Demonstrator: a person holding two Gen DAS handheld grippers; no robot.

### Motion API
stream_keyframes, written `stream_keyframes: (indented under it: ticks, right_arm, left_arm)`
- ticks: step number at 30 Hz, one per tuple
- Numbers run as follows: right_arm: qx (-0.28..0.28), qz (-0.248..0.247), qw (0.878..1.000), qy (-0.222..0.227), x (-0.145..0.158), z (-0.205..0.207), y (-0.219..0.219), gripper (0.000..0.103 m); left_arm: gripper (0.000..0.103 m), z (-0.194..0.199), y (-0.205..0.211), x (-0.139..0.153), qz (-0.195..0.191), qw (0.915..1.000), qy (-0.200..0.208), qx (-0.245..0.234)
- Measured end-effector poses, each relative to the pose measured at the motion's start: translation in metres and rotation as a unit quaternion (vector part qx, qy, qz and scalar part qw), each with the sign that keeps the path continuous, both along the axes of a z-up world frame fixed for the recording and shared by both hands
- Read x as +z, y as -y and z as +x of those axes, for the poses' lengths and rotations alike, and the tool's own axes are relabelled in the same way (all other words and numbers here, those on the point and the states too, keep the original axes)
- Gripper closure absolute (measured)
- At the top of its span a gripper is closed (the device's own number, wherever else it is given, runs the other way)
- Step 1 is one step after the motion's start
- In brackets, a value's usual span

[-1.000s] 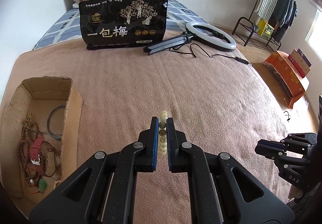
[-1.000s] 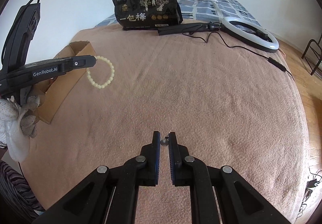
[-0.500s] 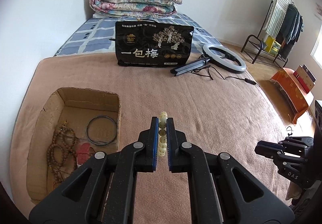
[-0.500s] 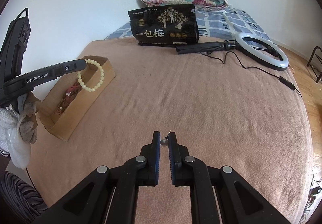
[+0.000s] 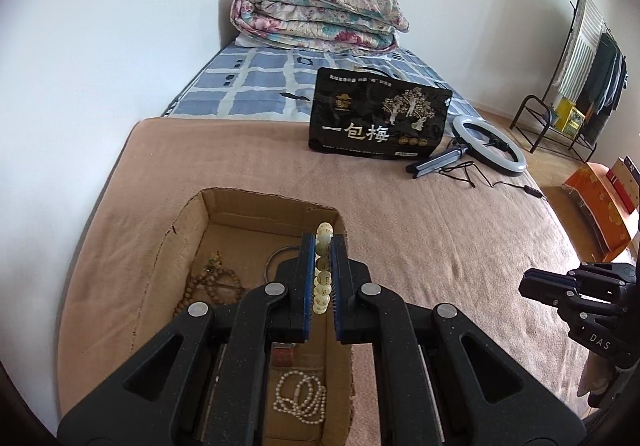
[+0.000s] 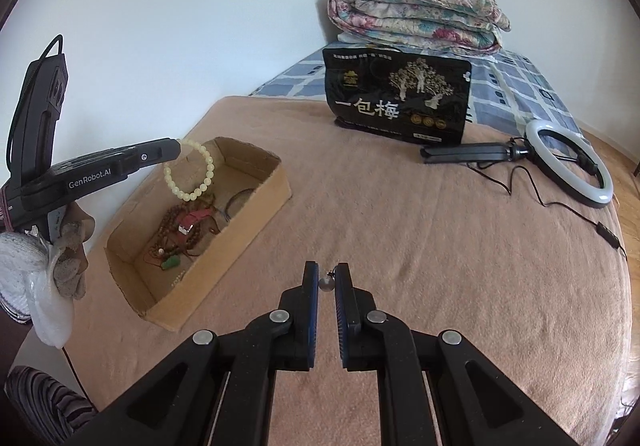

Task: Organize jewelry
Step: 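Carry the bracelet with the left gripper over the box while the right gripper carries the earring there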

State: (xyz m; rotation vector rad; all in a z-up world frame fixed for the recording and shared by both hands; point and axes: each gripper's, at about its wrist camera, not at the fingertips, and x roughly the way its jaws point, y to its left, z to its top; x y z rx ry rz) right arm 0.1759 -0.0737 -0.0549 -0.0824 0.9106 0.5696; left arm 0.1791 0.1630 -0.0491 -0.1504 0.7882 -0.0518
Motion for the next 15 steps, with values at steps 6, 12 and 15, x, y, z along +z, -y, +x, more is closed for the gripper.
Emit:
stream_keyframes:
  ticks: [6,12,15]
  right_arm:
    - [0.016,0.010,1.000,0.002,0.003,0.014,-0.037,0.097]
    - [0.030,0.015,0.999,0.004,0.004,0.027,-0.074,0.097]
    - [0.035,0.015,0.999,0.005,0.003,0.032,-0.089,0.097]
  left_arm:
    - [0.098,0.002,-0.023,-0.004,0.003,0.9999,-0.001,0.016]
    - [0.098,0.008,-0.040,-0.012,0.002,0.9996,-0.005,0.028]
    - [0.098,0.011,-0.046,-0.016,0.001,0.9995,-0.007,0.032]
